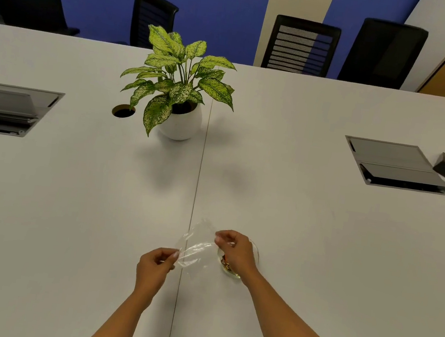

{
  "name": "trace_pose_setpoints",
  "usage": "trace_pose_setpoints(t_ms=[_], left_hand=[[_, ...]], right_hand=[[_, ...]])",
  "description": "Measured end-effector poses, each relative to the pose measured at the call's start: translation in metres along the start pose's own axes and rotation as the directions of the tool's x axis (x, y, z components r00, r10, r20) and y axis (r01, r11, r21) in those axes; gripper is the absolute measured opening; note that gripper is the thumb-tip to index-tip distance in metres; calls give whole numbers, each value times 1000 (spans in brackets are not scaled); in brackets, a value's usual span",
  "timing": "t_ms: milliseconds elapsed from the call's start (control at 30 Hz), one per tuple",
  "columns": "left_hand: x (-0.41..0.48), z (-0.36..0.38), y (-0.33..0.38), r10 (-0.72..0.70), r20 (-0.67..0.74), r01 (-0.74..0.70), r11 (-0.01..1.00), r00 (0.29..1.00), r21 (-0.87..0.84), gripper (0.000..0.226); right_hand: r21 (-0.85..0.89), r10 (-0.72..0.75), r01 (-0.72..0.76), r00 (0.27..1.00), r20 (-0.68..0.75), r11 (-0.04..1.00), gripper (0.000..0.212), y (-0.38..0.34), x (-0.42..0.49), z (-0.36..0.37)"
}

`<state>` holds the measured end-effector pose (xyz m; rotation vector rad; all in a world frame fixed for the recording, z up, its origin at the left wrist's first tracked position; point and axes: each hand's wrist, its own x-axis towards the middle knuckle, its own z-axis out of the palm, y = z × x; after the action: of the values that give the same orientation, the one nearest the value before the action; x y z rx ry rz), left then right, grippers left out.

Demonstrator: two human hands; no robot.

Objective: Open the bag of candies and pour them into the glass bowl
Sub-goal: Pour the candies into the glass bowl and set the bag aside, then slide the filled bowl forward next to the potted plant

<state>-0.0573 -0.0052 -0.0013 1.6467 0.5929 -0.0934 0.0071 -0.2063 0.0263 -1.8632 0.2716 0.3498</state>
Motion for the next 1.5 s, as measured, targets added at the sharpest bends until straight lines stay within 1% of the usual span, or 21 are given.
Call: trace_pose_setpoints(t_ms=[100,133,200,233,300,333,433,600,700,767,833,867,933,967,1033,1133,1200,1267,1333,1367,1500], left_hand=[[1,-11,-19,-161,-88,153,984,983,-92,12],[0,-15,-25,-237,-114,218,963,965,-157,14],[-3,-20,-37,-395,-133,342,889,909,-306,17],[-5,-22,-42,-455,-130,387,851,881,-355,19],[-8,-24,-50,-514,-120,440,814,849,-380,20],[-10,-23,-53,-524,-117,452,811,844,-373,19],[-11,-20,-56,-524,-137,462,825,840,-325,19],[-7,-17,-57,-423,-232,414,906,876,-90,28],[-5,-17,-56,-335,-290,390,907,897,160,45],[-5,-13,-50,-274,-349,377,885,896,273,61],[-6,-6,-42,-149,-368,296,875,918,384,68],[-5,-2,-38,-67,-344,225,868,937,442,68],[-2,10,-30,85,-231,50,851,969,523,66],[-1,16,-26,137,-161,-30,845,977,534,65],[3,31,-18,183,-15,-145,828,983,542,65],[9,55,-8,124,214,-223,813,969,539,75],[13,70,-5,55,350,-255,791,935,556,86],[16,82,-3,3,443,-301,737,897,605,96],[19,91,-3,-38,493,-332,693,869,640,103],[21,93,-3,-54,508,-337,688,860,643,105],[29,103,1,-69,543,-340,712,837,614,109]], right_hand=[[-188,-56,58,998,16,981,29,5,2,4],[-296,-74,75,997,13,952,32,9,3,3],[-560,-133,114,991,7,821,36,20,3,1],[-652,-161,136,987,22,746,37,25,1,-1],[-754,-161,165,984,80,636,42,35,-3,-5],[-782,-152,173,983,101,599,45,39,-5,-7],[-805,-142,170,984,107,568,48,49,-9,-13],[-815,-127,163,986,110,557,50,59,-14,-20],[-815,-141,165,985,103,555,51,64,-15,-23],[-819,-148,162,984,95,550,52,67,-16,-26],[-815,-145,148,986,80,560,55,69,-17,-29],[-809,-147,140,987,68,570,57,70,-17,-31],[-800,-161,130,986,43,586,65,73,-18,-35],[-800,-172,129,985,33,586,70,74,-19,-37],[-808,-185,130,982,26,575,80,76,-18,-42],[-805,-166,119,986,26,581,94,80,-15,-47],[-787,-128,92,992,17,610,104,82,-12,-50],[-763,-85,63,996,10,644,112,84,-9,-51],[-723,-31,31,999,13,691,117,85,-5,-53],[-701,-6,20,1000,22,713,120,86,-4,-53],[-652,45,8,997,65,759,124,87,1,-55]])
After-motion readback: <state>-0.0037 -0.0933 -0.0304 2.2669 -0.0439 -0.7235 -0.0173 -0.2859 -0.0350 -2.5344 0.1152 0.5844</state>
